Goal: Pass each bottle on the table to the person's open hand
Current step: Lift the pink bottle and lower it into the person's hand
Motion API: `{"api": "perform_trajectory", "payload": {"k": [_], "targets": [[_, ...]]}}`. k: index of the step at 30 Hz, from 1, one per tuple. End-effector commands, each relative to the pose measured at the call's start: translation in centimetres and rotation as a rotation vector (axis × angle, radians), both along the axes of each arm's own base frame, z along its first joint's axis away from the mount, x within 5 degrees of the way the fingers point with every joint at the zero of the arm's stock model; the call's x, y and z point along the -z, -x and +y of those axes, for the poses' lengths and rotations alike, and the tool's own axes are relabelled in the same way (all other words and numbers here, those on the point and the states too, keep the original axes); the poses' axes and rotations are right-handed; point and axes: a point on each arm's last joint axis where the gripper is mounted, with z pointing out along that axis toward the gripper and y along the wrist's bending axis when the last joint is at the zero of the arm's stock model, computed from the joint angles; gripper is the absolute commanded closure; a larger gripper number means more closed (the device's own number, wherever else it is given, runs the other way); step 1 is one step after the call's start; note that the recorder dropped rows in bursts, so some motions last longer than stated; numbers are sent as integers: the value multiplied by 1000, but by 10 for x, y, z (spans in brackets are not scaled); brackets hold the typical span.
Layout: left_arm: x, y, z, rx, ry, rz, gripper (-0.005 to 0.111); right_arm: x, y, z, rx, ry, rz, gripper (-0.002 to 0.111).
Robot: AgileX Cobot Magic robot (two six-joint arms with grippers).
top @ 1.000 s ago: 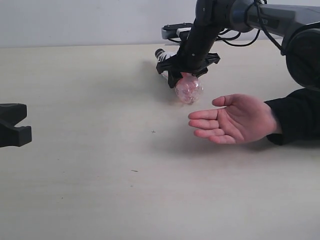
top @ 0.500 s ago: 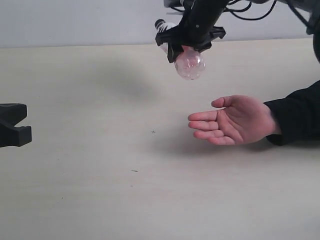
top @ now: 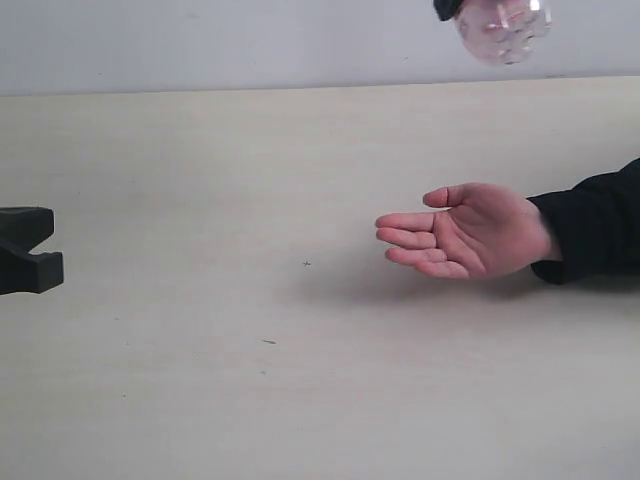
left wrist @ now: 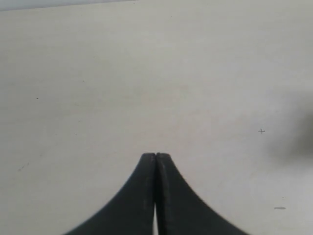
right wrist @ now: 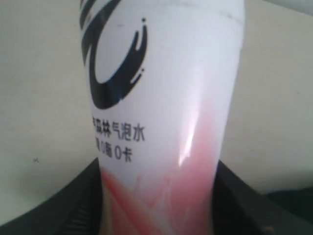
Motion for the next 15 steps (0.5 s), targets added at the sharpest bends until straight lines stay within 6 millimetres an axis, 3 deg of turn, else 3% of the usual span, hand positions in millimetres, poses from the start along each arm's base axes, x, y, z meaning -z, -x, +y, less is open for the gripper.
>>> {"api": "perform_trajectory", "payload": {"k": [1,3,5,6,11,15], "targets": [[0,1,1,-9,6,-5,107,-15,56,-29,-20,-28,-20,108],[0,1,1,-9,6,-5,107,-2,78,-36,-19,-79,-38,108],[0,1,1,-9,6,-5,107,21,95,-40,-7,-145,-41,108],[0,1,1,-9,6,-5,107,42,101,-40,15,-198,-18,108],[0,1,1,-9,6,-5,107,102,114,-41,-1,-216,52,108],[0,1,1,-9,6,-5,107,127,115,-43,-12,-172,72,108]]}}
